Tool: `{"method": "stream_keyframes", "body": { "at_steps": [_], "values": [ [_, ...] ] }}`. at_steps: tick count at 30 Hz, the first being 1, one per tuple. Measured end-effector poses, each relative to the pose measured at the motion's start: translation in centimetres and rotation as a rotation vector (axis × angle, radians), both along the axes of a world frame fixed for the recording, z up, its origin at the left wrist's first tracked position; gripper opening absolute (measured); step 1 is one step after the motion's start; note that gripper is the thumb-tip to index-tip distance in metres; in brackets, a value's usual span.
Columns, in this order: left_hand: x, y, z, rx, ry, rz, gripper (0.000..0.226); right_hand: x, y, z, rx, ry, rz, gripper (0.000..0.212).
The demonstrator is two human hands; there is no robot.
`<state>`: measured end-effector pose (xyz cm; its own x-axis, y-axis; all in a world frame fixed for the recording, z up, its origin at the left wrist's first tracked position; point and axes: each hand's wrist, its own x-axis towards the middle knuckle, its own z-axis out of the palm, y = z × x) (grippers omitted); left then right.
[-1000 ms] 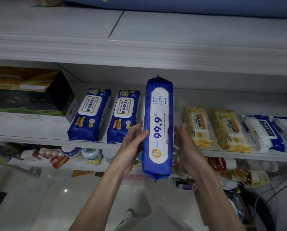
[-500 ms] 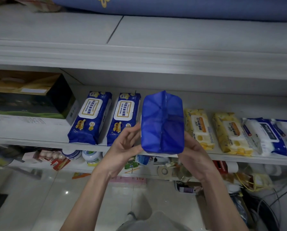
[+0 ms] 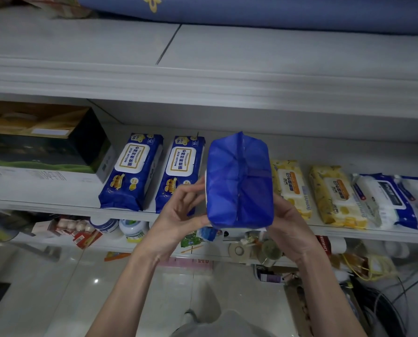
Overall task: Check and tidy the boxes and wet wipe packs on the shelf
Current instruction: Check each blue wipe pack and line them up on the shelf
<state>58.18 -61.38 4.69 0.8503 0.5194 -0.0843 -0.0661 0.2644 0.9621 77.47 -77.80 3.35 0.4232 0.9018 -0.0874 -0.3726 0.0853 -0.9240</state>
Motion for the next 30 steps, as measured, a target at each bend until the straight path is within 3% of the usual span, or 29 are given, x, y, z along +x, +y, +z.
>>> {"method": "stream_keyframes", "body": {
  "at_steps": [3, 6, 7, 9, 12, 16, 20, 30],
  "values": [
    [0.4, -0.7, 0.4, 0.043, 0.035, 0.088, 0.044, -0.5, 0.3, 0.1, -0.042, -0.09, -0.042, 0.041],
    [1.7, -1.7, 0.2, -0.028, 0.095, 0.172, 0.04, -2.2, 0.8, -0.3, -0.126, -0.02, -0.119, 0.063],
    [2.1, -1.9, -0.1, -0.035, 0.14, 0.191, 0.044, -2.9, 1.1, -0.3, -0.177, -0.022, -0.159, 0.061],
    [2.5, -2.0, -0.8, -0.03, 0.203, 0.188, 0.038, -3.8, 1.6, -0.3, -0.262, -0.058, -0.234, 0.042],
    [2.6, -1.7, -1.4, -0.077, 0.178, 0.175, 0.024, -3.8, 1.6, -0.1, -0.206, 0.062, -0.29, 0.015],
    [3.7, -1.0, -0.7, -0.122, 0.155, 0.137, 0.038, -3.3, 2.0, 1.2, -0.183, 0.162, -0.301, 0.037],
    [5.1, -0.9, 0.3, -0.117, 0.185, 0.16, 0.042, -3.0, 3.0, 2.2, -0.235, 0.091, -0.289, 0.047],
    [5.1, -0.4, 0.4, -0.136, 0.219, 0.146, 0.048, -2.6, 2.8, 3.0, -0.323, -0.03, -0.217, 0.034]
  ]
}}
